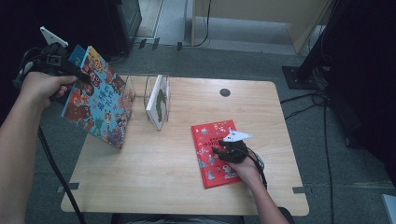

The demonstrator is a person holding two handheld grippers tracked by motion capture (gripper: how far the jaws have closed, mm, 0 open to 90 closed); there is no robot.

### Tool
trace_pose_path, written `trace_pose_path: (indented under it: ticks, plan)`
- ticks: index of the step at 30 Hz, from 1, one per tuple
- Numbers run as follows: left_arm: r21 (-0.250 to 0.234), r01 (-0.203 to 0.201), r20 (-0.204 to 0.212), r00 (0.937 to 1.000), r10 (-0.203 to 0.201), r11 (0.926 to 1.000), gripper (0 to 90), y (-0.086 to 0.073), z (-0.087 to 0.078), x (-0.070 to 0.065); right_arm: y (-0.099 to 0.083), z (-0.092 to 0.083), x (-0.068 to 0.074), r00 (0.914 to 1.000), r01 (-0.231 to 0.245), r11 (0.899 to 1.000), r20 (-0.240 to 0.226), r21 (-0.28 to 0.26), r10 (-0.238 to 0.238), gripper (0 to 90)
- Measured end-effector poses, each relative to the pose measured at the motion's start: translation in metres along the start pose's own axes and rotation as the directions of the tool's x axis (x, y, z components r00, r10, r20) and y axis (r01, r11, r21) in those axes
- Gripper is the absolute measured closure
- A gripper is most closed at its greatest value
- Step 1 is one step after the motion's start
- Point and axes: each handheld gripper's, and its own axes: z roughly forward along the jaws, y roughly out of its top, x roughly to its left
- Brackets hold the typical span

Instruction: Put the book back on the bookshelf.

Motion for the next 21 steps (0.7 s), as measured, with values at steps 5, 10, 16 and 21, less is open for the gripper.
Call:
trace_pose_path:
  ticks: [5, 10, 16, 21]
  plan:
    - [0.002, -0.021, -0.005, 0.9998, 0.021, 0.9998, 70.6, 0.000, -0.001, -0.004, -0.006, -0.007, -0.003, 0.9995, -0.030, 1.000, 0.009, -0.003, 0.030, 54.8]
    - [-0.011, -0.056, 0.038, 0.9977, 0.057, 0.9983, 59.3, -0.002, -0.006, -0.009, -0.009, -0.011, -0.008, 0.9981, -0.062, 0.998, 0.004, -0.012, 0.062, 54.6]
    - [-0.038, -0.042, 0.031, 0.9986, 0.043, 0.9984, 53.6, -0.009, -0.026, -0.005, -0.009, -0.013, -0.012, 0.9969, -0.079, 0.997, -0.001, -0.024, 0.079, 55.9]
    - [-0.073, -0.061, 0.075, 0.9950, 0.066, 0.9955, 55.3, -0.019, -0.043, -0.006, -0.008, -0.015, -0.016, 0.9961, -0.088, 0.996, 0.005, -0.032, 0.088, 56.1]
